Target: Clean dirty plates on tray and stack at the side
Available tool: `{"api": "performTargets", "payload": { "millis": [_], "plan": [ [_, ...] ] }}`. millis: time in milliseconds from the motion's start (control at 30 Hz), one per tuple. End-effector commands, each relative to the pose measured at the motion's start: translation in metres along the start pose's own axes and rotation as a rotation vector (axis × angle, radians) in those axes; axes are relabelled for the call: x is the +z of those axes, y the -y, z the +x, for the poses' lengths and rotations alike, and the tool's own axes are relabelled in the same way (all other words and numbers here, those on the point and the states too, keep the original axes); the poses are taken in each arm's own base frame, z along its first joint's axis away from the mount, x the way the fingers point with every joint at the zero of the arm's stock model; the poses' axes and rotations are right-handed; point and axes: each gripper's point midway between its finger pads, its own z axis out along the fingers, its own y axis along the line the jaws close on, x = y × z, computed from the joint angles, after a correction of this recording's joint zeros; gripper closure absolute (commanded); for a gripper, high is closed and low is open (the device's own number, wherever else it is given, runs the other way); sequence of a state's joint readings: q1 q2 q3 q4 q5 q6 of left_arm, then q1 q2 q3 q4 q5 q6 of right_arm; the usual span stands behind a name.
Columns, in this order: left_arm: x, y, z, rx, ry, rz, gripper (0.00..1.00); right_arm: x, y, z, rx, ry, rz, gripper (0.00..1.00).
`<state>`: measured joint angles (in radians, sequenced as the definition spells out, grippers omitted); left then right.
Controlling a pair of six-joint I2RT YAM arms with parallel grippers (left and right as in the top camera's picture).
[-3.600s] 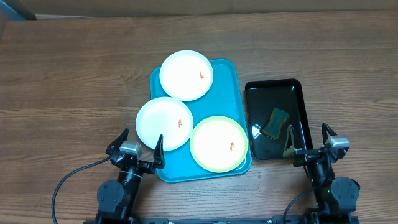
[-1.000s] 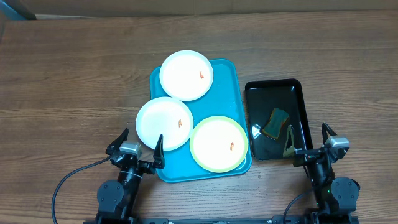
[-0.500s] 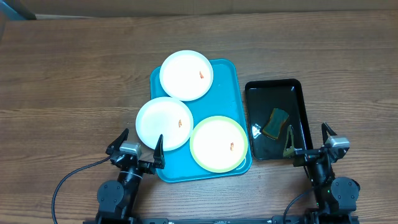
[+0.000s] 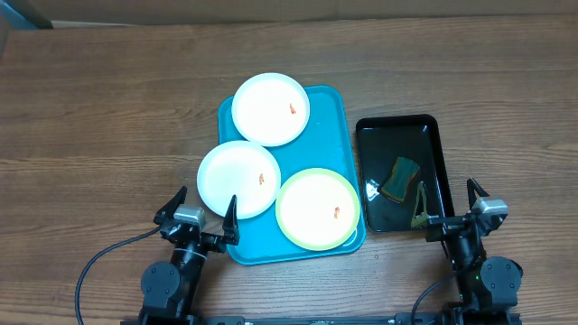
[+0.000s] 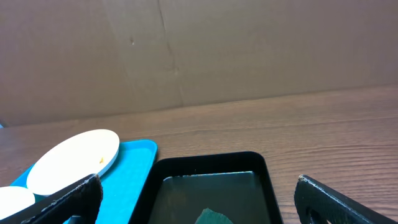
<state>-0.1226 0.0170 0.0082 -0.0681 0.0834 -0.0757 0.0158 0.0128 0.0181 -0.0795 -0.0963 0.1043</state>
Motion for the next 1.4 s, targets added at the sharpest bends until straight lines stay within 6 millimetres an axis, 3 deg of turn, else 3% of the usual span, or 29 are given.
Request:
{"api": "performTargets", "payload": {
  "millis": [0,133,367,567,733,833,967,1133,1367],
  "plan": [
    [0.0,-0.002,0.002,-0.008,-0.006,-0.011,0.0,0.0,0.0,0.002,-0.001,0.005,0.002,0.0],
    [0.0,0.001,0.003,-0.041,-0.007,0.006,0.0,0.0,0.0,0.002,-0.001,0.004,0.002,0.0],
    [0.0,0.004,0.002,-0.278,-0.009,0.024,0.0,0.0,0.0,0.002,-0.001,0.004,0.001,0.0],
    [-0.001,0.016,-0.001,-0.29,-0.007,0.098,0.0,0.0,-0.014,-0.001,-0.004,0.013,-0.079,0.0],
    [-0.006,0.032,-0.033,-0.268,0.088,0.197,0.0,-0.006,-0.044,-0.012,0.027,0.033,-0.249,0.0],
    [-0.014,0.035,-0.062,-0.258,0.134,0.206,0.0,-0.015,-0.057,-0.039,0.156,0.057,-0.308,0.0],
    [-0.023,0.038,-0.097,-0.202,0.124,0.198,0.0,-0.025,-0.067,-0.075,0.171,0.065,-0.329,0.0],
    [-0.018,0.04,-0.129,-0.27,-0.032,0.17,0.0,-0.03,-0.079,-0.11,0.198,-0.059,-0.329,0.0],
    [0.005,0.041,-0.164,-0.325,-0.33,0.107,0.0,-0.022,-0.085,-0.14,0.206,-0.417,-0.249,0.0]
  ]
}}
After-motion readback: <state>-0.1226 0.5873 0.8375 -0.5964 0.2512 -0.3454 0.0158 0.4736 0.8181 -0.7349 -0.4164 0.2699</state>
